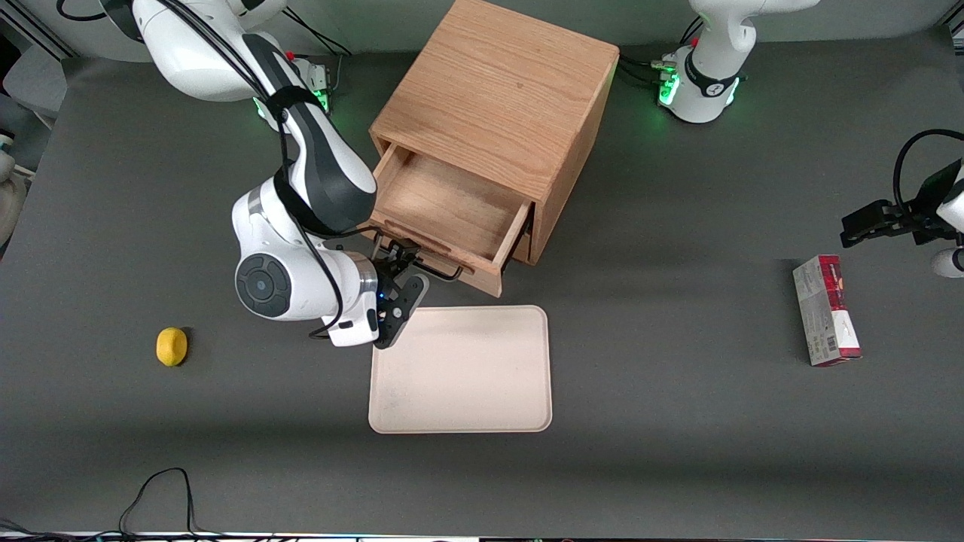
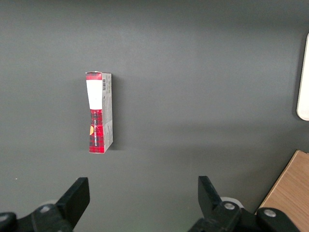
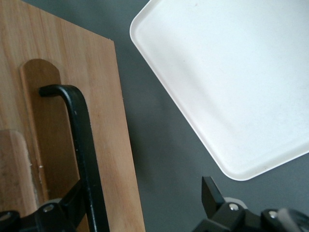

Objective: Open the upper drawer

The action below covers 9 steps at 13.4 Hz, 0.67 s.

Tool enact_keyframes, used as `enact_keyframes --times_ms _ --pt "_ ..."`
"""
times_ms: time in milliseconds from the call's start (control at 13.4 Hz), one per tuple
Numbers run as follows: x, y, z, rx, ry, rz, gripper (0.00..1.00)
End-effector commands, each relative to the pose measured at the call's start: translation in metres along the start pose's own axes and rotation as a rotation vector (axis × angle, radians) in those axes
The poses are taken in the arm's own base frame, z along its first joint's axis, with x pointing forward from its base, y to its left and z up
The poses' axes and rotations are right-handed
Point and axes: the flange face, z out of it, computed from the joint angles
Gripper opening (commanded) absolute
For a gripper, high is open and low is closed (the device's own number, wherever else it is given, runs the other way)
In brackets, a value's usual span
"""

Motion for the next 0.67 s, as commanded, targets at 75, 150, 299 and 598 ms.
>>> enact_keyframes --times_ms 75,150,299,598 --pt "0.003 0.011 -0.008 -0.016 0.012 -0.023 1.0" --pt "0.005 0.012 -0.01 -0.019 0.018 -0.025 1.0" --pt "0.004 0.02 -0.011 -0.021 0.024 -0.014 1.0" --pt "0.001 0.033 -0.017 -0.023 0.039 -0.002 1.0"
